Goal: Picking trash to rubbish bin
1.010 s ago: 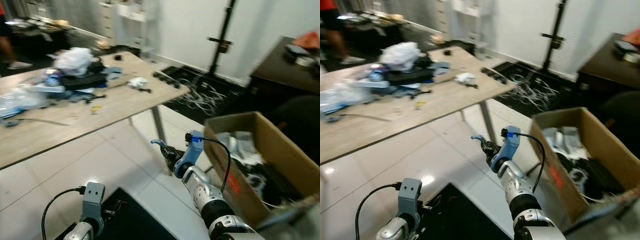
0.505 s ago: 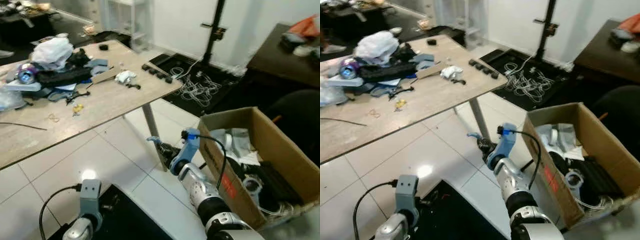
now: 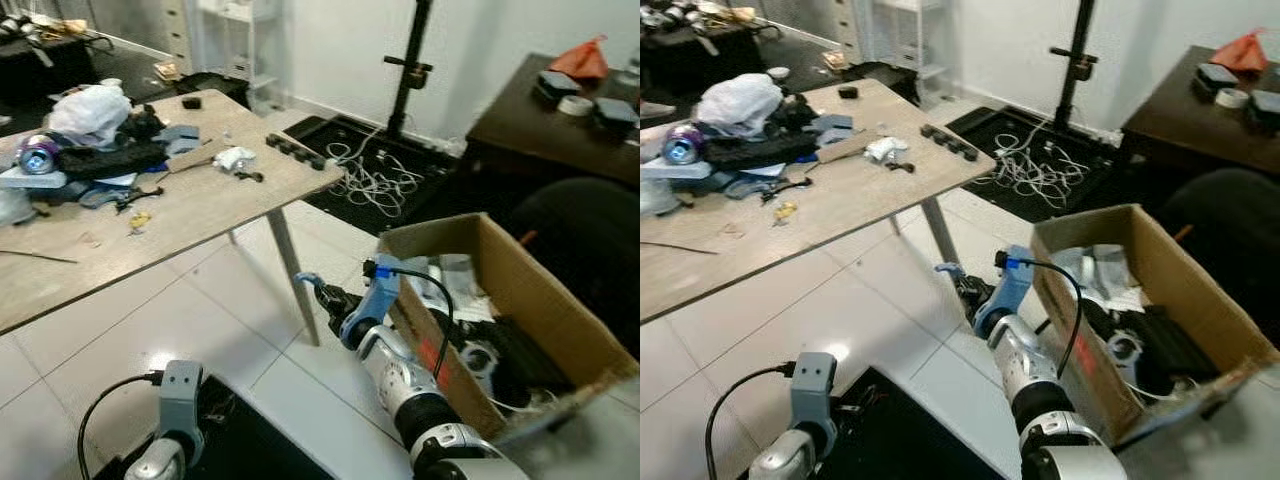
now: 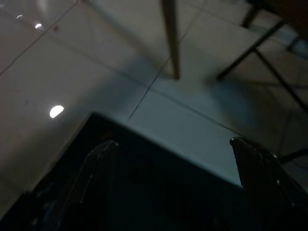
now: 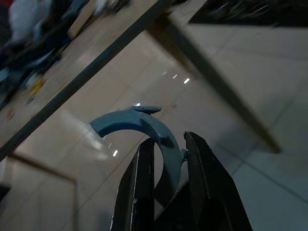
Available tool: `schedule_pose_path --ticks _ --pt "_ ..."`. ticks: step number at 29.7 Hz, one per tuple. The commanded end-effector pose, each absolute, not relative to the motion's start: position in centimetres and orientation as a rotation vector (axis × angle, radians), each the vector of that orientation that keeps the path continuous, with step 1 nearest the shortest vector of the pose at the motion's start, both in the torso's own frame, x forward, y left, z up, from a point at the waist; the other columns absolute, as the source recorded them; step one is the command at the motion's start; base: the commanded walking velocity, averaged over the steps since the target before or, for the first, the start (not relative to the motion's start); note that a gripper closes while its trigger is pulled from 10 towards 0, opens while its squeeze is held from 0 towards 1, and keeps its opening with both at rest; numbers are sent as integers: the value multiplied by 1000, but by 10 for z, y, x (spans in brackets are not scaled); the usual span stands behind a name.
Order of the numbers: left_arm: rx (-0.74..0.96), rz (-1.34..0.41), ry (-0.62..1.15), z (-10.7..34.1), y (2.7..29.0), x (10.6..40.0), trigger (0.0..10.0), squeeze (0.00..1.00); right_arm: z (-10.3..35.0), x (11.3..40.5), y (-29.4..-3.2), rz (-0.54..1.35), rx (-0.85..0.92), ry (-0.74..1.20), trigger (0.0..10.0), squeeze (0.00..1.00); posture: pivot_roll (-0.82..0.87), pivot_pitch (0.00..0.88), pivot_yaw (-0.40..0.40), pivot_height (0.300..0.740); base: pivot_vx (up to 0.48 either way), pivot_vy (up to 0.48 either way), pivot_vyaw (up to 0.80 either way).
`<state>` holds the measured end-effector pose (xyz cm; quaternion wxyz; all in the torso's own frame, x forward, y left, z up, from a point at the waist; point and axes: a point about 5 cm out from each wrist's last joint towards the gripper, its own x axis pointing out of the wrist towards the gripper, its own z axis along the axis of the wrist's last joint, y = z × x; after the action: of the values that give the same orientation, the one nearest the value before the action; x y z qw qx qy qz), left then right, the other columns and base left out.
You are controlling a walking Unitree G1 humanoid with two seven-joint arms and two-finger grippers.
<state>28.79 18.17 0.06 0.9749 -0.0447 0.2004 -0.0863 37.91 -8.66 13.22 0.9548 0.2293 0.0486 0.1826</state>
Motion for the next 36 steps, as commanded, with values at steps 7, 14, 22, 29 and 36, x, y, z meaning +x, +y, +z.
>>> schedule_pose_path --ticks 7,14,22,29,36 --pt "-78 -177 420 -3 180 285 10000 0 125 378 -91 349 460 127 10000 0 -36 165 13 740 0 0 -784" --pt "-67 -178 416 -2 180 286 10000 0 126 379 -93 338 452 124 10000 0 -40 161 11 740 0 0 -781" --pt "-29 -188 413 -1 178 287 10000 0 127 379 -96 330 443 116 10000 0 -42 158 8 740 0 0 -781" --pt "-25 -194 406 -1 175 287 10000 0 128 380 -96 327 438 112 10000 0 -44 160 8 740 0 0 -781" --pt "-20 -199 393 1 174 288 10000 0 131 380 -97 328 449 79 10000 0 -46 161 9 740 0 0 -258"
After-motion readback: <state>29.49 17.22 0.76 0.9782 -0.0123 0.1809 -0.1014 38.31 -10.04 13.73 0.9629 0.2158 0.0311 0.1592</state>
